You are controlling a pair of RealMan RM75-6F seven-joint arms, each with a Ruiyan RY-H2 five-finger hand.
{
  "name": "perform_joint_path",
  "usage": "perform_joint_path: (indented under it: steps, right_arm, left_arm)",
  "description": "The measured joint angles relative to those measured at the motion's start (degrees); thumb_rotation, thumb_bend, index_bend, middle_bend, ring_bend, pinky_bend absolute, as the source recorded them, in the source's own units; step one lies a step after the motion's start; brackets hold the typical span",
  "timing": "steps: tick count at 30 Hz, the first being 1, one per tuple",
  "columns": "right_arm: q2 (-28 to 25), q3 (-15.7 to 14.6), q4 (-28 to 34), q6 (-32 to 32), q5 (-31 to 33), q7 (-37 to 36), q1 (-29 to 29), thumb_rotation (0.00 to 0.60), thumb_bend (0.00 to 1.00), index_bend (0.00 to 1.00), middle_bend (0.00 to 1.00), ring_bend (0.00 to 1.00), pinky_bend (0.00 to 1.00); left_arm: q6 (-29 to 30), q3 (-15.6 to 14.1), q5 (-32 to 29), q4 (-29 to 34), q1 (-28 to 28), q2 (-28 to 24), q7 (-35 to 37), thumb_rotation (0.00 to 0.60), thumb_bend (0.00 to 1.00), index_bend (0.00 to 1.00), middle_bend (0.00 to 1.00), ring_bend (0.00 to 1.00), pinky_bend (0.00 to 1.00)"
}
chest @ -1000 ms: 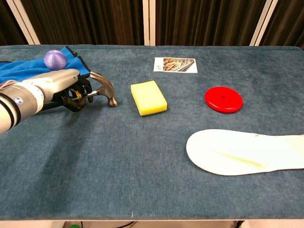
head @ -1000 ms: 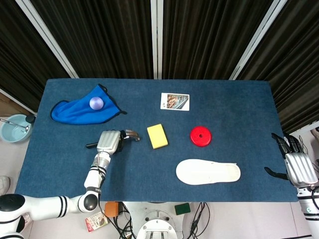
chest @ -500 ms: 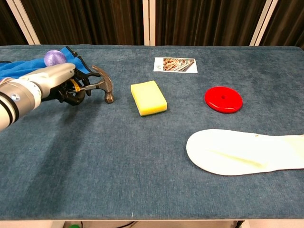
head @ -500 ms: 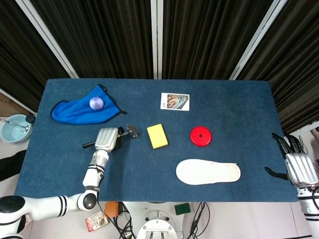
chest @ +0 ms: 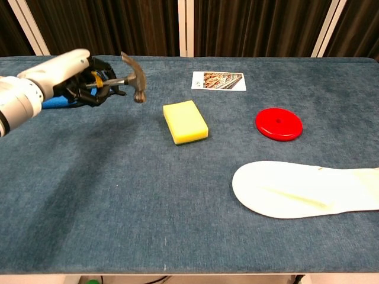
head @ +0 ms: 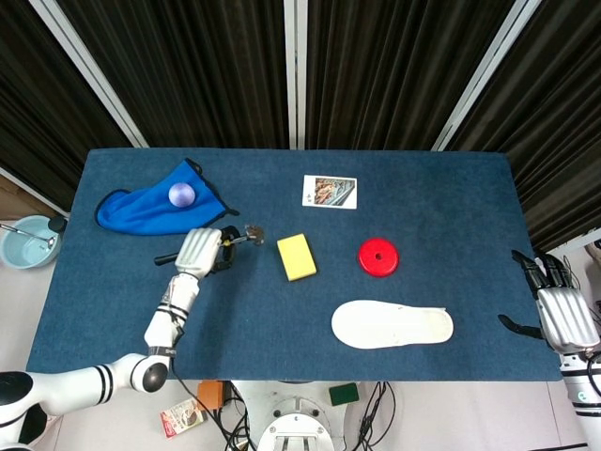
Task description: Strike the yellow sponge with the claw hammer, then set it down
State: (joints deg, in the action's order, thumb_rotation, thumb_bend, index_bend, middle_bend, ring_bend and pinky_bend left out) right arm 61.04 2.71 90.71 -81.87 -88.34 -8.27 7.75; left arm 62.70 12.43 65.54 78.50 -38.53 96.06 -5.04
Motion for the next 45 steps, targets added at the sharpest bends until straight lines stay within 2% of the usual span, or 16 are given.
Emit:
perform_joint_path:
  steps: [6,9,12,17,24,29,37,41,45]
  right_arm:
    - [-0.1,-0.1,0.6,0.0,0.3,0.8,-0.2,0.6,0.08,0.08,0.16,0.0,0.07]
    - [-0.2,-0.1,0.8,0.0,0.6,0.9,-0.3,0.6,0.08,0.08,0.16,0.0,0.07]
    - [-0.2,-0.1,0.8,0.1,1.0,1.1,-0.5,0.6,0.08,0.08,0.16,0.01,0.07]
    - [-0.2,-0.1,0.9,0.3,1.3,1.3,-0.6,0.6,0.08,0.08,0.16,0.01,0.07]
    - [-0.2,0.0,0.8,0.4,1.5,1.3,-0.6,0.6,0.08,0.08,0.16,0.01,0.07]
    - [-0.3,0.1,0.7,-0.3,1.4,1.1,-1.0,0.6,0.08,0.08,0.16,0.01,0.07]
    - [0.1,0.1,0.2,-0.1,1.2,0.7,-0.9,0.6,0.08,0.08,0.16,0.01,0.07]
    - [0.2,0.1,0.0,0.3,1.4,0.6,-0.8,0.6,0.08,0.08,0.16,0.01,0.07]
    - [0.3,0.1,-0.1,0.6,1.7,0.6,-0.7,0.6,0.08,0.08,0.16,0.01,0.07]
  left_arm:
    - [-1.9,-0.4,10.2,-2.5,-2.0,-1.6,11.8,0.6,0.91,0.88,0.95,0.91,0.9]
    - [-2.7,-0.7,14.3,-4.7,-4.0,-1.6,14.1,0.6,0.91,0.89,0.96,0.92,0.9]
    - [-3.7,-1.1,15.4,-7.4,-5.7,-0.7,13.3,0.6,0.91,0.89,0.96,0.92,0.9]
    - [-7.0,-1.5,14.9,-11.3,-8.0,2.4,9.6,0.6,0.91,0.89,0.96,0.92,0.9]
    - [-13.2,-1.7,10.8,-16.5,-10.3,6.4,4.7,0.6,0.92,0.89,0.96,0.92,0.9]
    - [-12.3,-1.0,9.8,-13.8,-10.1,5.8,5.0,0.6,0.93,0.89,0.96,0.92,0.9]
    - [-7.4,-0.4,12.5,-3.1,-7.8,-1.2,10.0,0.6,0.93,0.89,0.96,0.92,0.9]
    - [-8.4,-0.8,11.8,-3.8,-7.8,-0.9,9.9,0.6,0.93,0.89,0.96,0.91,0.9]
    - [-10.6,-1.4,10.4,-8.0,-8.4,2.0,8.7,0.6,0.93,0.89,0.96,0.91,0.9]
